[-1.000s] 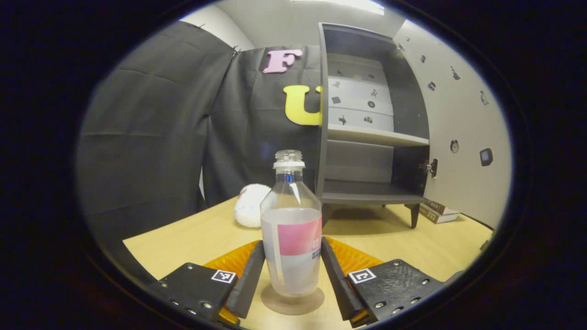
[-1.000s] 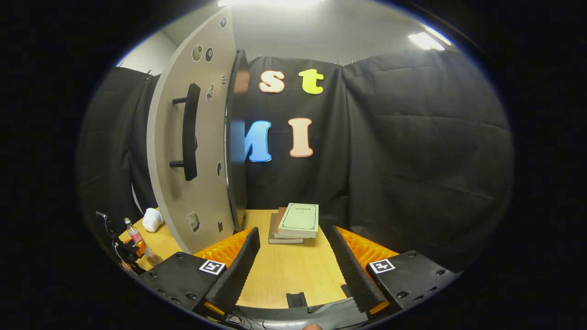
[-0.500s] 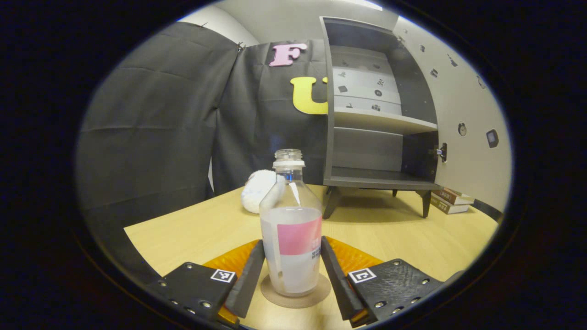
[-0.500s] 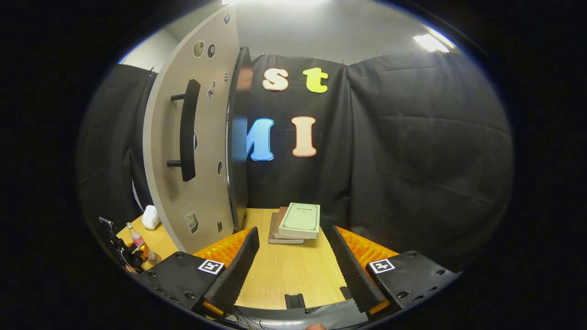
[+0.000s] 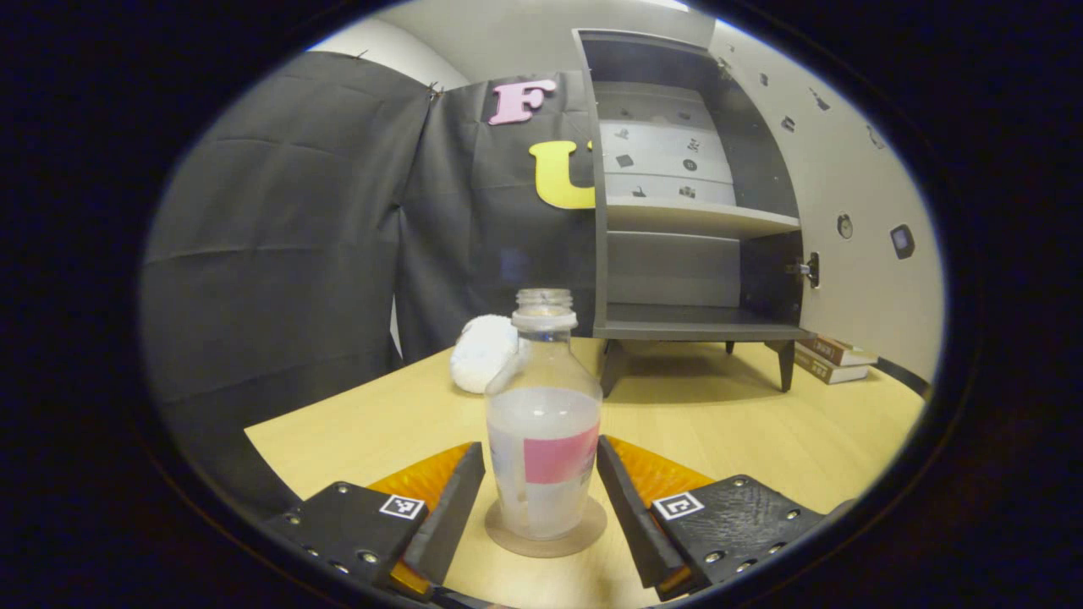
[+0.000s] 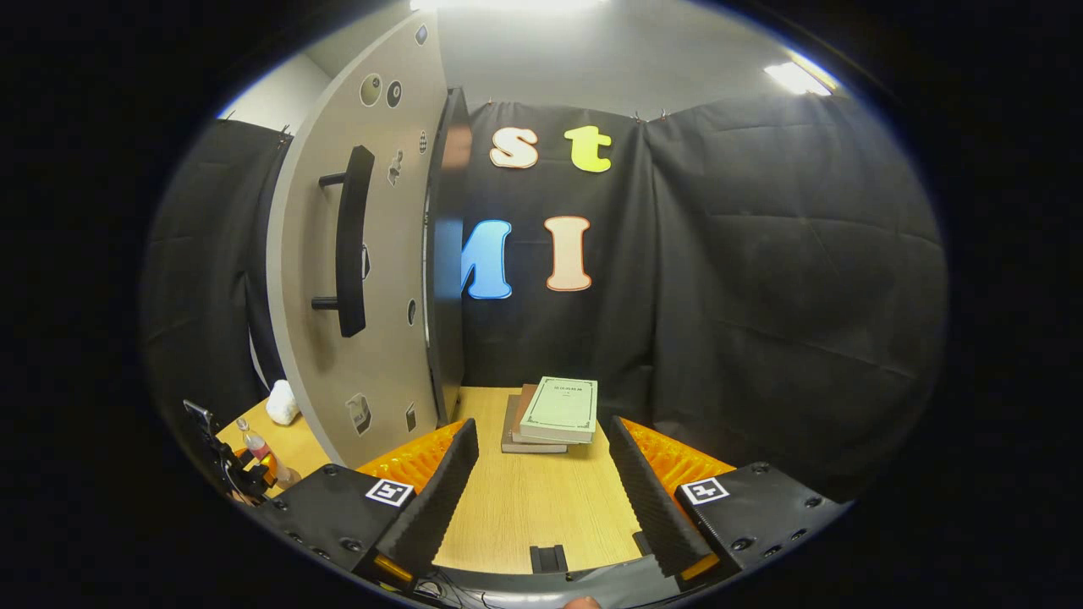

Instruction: Open the cabinet door with the right hand, grasp the bottle in the cabinet with the left hand and place it on the coaster, then close the cabinet door with the right hand.

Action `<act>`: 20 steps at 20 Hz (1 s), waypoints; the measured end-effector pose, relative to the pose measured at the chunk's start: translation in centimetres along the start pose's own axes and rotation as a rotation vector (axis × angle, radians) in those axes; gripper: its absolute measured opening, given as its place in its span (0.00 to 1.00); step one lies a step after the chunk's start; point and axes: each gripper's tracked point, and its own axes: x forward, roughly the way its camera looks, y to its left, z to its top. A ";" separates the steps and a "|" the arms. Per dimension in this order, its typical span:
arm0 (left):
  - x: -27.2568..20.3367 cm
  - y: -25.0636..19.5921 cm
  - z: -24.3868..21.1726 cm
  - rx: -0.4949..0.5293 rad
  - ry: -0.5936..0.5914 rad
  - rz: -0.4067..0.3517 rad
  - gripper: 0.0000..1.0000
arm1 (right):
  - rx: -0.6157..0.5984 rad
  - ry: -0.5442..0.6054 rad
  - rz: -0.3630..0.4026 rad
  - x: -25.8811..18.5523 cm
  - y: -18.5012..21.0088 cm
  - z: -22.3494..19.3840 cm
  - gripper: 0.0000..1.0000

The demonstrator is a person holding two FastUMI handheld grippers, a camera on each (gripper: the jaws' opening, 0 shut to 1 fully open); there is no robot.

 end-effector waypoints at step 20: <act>-6.3 4.8 24.8 0.017 -0.200 -0.042 0.80 | 0.091 -0.202 0.192 1.3 5.7 10.7 0.98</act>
